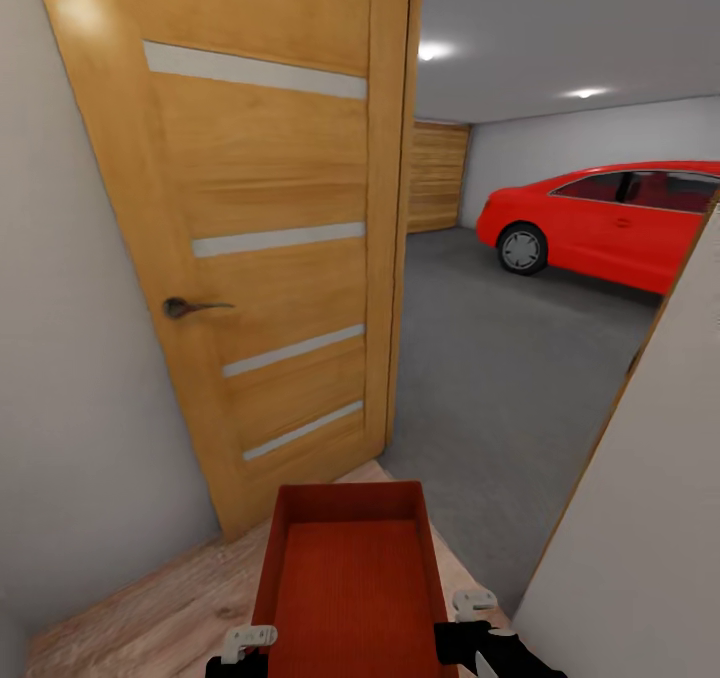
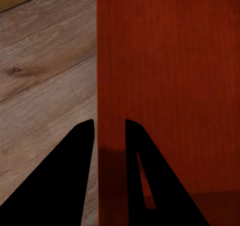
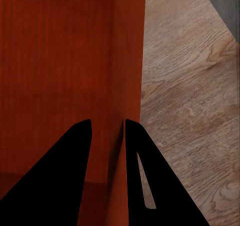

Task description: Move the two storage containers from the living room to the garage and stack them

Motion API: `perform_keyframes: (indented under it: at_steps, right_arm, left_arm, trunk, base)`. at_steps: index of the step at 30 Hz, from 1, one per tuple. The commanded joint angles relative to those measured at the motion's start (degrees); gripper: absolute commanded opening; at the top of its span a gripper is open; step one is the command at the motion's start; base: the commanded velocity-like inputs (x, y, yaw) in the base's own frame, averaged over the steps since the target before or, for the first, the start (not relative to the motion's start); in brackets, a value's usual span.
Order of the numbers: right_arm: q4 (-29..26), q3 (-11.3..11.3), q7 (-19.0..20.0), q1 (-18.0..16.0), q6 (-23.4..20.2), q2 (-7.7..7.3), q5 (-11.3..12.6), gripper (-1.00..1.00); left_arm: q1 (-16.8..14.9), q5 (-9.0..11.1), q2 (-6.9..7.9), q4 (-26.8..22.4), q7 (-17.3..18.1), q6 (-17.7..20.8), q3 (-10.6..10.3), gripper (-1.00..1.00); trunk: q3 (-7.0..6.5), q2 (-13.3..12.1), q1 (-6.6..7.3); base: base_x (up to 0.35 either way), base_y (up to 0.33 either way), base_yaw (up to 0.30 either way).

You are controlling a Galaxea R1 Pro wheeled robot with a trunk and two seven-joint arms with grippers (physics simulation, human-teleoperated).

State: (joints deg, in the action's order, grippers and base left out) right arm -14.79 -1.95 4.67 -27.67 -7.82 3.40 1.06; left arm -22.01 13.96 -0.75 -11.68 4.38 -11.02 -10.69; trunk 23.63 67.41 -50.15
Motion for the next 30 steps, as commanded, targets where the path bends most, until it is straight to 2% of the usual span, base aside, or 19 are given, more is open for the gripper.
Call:
perform_keyframes:
  at_steps: [1, 10, 17, 30]
  right_arm:
    - [0.16, -0.86, -0.01, -0.02, -0.34, -0.06, 0.17, -1.0]
    - [0.14, -0.86, -0.01, -0.02, -0.35, -0.06, 0.17, -1.0]
    - [0.17, -0.86, -0.01, -0.02, -0.34, -0.06, 0.17, -1.0]
    - [0.17, -0.86, -0.01, -0.02, -0.35, -0.06, 0.17, -1.0]
  left_arm:
    - [-0.05, 0.54, 0.93, -0.1, -0.17, -2.95, -0.38, -1.0]
    - [-0.05, 0.54, 0.93, -0.1, -0.17, -2.98, -0.38, -1.0]
    - [-0.05, 0.54, 0.93, -0.1, -0.17, -3.04, -0.38, -1.0]
    - [-0.05, 0.54, 0.93, -0.1, -0.17, -3.04, -0.38, -1.0]
  trunk:
    - [0.06, 0.03, -0.02]
    - [0.06, 0.03, -0.02]
    - [0.06, 0.03, -0.02]
    - [0.06, 0.03, -0.02]
  base:
    - [0.199, 0.17, -0.274]
    - [0.201, 0.176, -0.282]
    - [0.115, 0.047, -0.281]
    - [0.097, 0.109, -0.148]
